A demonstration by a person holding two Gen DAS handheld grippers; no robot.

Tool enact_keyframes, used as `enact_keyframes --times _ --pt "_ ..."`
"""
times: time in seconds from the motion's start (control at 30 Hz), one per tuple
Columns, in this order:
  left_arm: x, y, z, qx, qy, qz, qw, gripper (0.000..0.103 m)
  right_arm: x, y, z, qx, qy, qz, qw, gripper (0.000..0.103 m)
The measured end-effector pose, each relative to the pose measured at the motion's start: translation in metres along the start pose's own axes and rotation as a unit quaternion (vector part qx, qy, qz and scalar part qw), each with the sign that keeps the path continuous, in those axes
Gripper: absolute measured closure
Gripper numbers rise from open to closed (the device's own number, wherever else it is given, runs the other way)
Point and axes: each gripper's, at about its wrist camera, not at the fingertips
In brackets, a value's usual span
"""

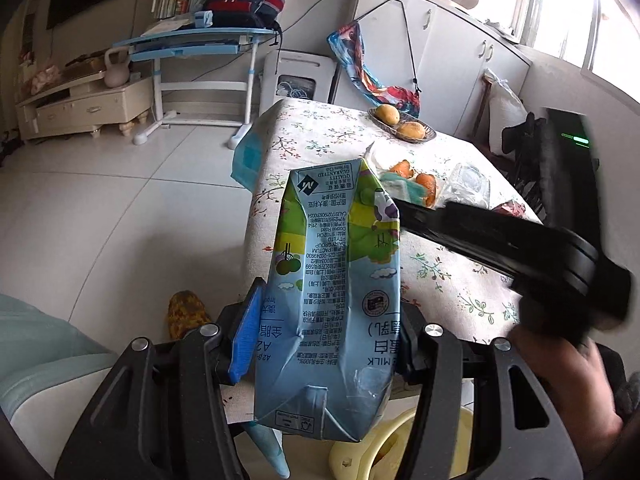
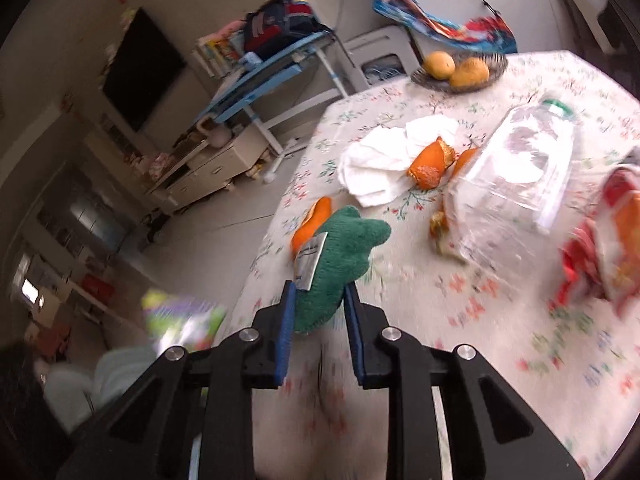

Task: Collect trash
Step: 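Carry the milk carton toward the bucket with the left gripper while the right gripper grasps the green glove, then lower the carton and green glove over the yellow bucket and open both grippers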

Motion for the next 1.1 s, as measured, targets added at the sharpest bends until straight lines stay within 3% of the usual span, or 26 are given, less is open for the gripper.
enact_keyframes --times 0.2,0.43,1.1 --pt "0.020 -0.010 -0.005 0.015 0.032 -0.011 0.9993 0.051 -0.001 -0.056 -0.025 0.011 -0.039 0.001 0.999 0.079" --pt "0.039 -0.039 -0.022 0.021 0.017 -0.037 0.9989 0.051 0.014 -0.116 -0.052 0.021 -0.060 -0.020 0.998 0.079" --pt "0.090 -0.104 -0.084 0.020 0.042 -0.080 0.9958 0.051 0.016 -0.173 -0.122 -0.018 -0.077 -0.034 0.996 0.078"
Point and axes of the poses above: each gripper's, at about its wrist camera, not at the fingertips, and y roughly the way its jaws point, x to its right, z to its top, and after that the axes turned 7 degrees about -y, right-handed
